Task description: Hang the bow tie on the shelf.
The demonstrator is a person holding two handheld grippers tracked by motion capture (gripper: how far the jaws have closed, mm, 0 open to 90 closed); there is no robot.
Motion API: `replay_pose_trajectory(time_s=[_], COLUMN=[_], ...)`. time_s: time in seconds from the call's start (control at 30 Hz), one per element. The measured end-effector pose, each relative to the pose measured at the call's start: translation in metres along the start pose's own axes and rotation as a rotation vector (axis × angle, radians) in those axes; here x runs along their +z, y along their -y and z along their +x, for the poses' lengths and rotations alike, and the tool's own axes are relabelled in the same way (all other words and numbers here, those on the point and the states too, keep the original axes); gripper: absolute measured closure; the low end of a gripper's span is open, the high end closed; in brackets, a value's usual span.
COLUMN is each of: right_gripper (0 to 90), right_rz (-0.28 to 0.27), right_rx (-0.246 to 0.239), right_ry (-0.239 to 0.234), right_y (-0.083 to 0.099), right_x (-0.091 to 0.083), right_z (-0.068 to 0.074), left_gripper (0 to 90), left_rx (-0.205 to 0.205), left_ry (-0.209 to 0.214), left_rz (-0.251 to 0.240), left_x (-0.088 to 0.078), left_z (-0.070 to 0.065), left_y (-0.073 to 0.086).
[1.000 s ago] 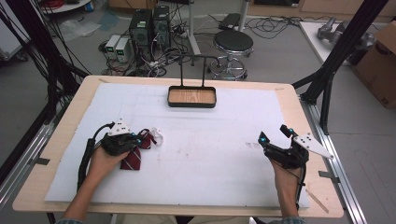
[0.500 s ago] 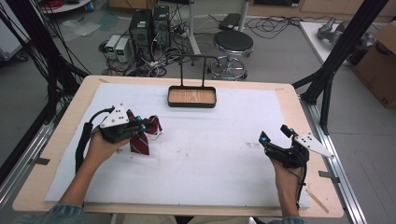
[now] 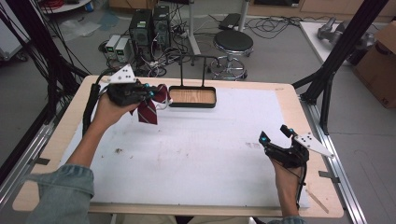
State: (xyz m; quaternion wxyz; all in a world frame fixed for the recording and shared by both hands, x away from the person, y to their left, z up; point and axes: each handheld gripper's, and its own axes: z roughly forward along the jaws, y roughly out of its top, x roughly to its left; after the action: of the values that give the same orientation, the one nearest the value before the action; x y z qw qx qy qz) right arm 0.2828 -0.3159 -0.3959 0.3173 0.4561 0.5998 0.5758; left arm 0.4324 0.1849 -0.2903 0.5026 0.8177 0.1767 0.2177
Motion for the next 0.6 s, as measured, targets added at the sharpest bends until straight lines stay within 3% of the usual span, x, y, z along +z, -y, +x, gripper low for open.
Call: replay_pose_trajectory(time_s=[0.23,0.37,0.57,0.6], right_gripper=[11.3,11.4,11.3,11.3], right_rz=[-0.003,0.002,0.016,0.016], right_rx=[0.007,0.013,0.020,0.017], right_ry=[-0.004,-0.004,-0.006,-0.007], right_y=[0.000,0.001,0.004,0.004], right_x=[-0.001,0.000,0.001,0.001], right_z=[-0.002,-0.002,-0.002,-0.002], left_gripper=[84.2,84.1,84.0,84.0], left_rx=[0.017,0.023,-0.003,-0.020], left_ry=[-0.059,-0.100,-0.159,-0.188], left_rz=[0.050,0.046,0.039,0.019], left_x=[0.031,0.041,0.049,0.051], left_z=[0.030,0.038,0.052,0.057], left_y=[-0.023,-0.027,-0.031,-0.031])
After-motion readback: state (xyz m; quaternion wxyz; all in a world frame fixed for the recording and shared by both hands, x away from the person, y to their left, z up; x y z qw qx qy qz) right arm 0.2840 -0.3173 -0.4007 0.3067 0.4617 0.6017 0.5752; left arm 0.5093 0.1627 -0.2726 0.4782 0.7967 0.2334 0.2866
